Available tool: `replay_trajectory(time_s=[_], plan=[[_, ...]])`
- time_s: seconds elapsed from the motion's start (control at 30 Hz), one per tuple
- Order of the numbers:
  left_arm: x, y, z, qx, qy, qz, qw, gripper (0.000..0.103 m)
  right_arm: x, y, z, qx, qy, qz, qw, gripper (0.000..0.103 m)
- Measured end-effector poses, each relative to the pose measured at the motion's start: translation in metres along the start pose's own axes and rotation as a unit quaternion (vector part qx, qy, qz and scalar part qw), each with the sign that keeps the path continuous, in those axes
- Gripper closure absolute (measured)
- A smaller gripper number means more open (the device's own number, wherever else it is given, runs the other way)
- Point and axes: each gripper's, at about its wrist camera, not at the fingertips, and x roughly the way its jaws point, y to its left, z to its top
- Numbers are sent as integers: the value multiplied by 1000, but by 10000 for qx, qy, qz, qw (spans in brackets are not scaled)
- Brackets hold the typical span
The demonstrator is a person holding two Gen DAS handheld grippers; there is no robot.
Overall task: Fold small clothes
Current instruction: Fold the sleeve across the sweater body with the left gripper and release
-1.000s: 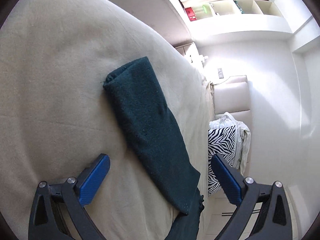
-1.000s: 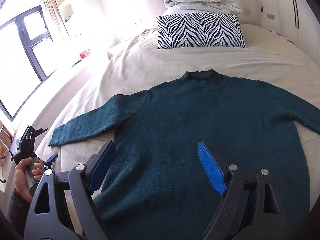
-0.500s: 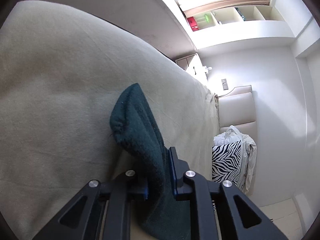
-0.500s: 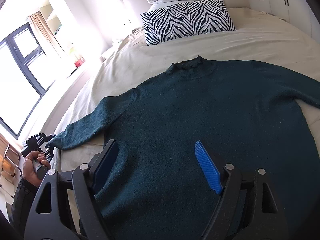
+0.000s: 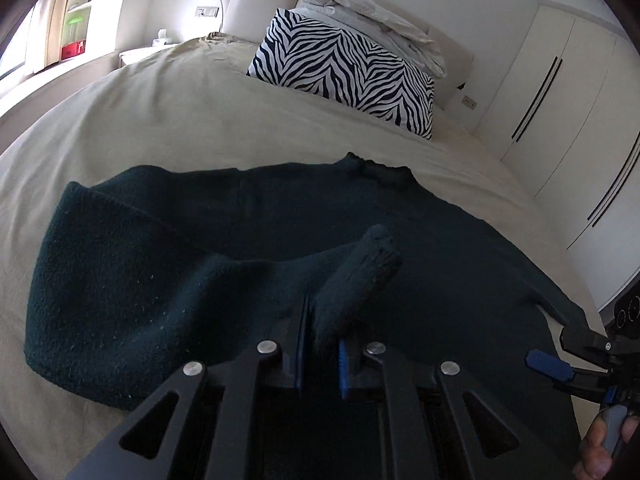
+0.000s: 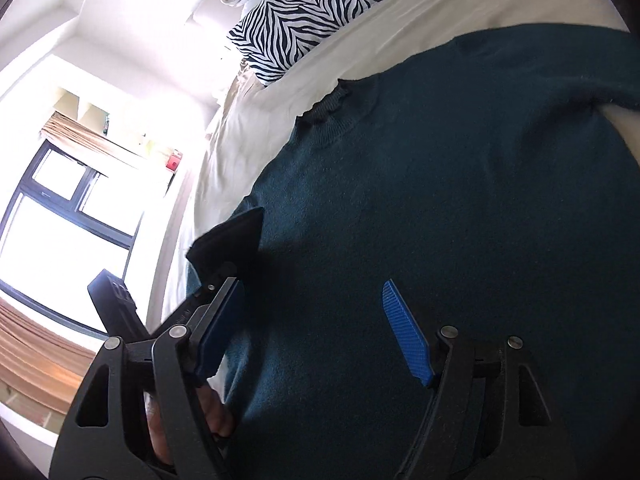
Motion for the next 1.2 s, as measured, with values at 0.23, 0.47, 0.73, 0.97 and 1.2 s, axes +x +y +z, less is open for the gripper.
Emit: replay_trajectory(time_s=[0.23, 0.47, 0.73, 0.97, 1.2], plan=[[-2, 8, -19, -13, -16, 109, 9999, 76, 97, 5, 29, 789, 1185, 1042, 9843, 40], [-15, -1, -29, 230, -211, 192, 9993, 37, 162, 25, 29, 1105, 1919, 975, 9703, 46], [-51, 29, -44, -585, -623, -207, 9961, 21, 158, 44, 37, 84, 1581, 357, 9867, 96], [-62, 43, -58, -945, -827, -177, 9919, 17, 80, 60, 91, -710, 493, -93, 9962, 96], [-64, 55, -60, -1207, -848, -119, 9890, 17, 48, -27, 124, -76, 164, -730, 9972, 96]])
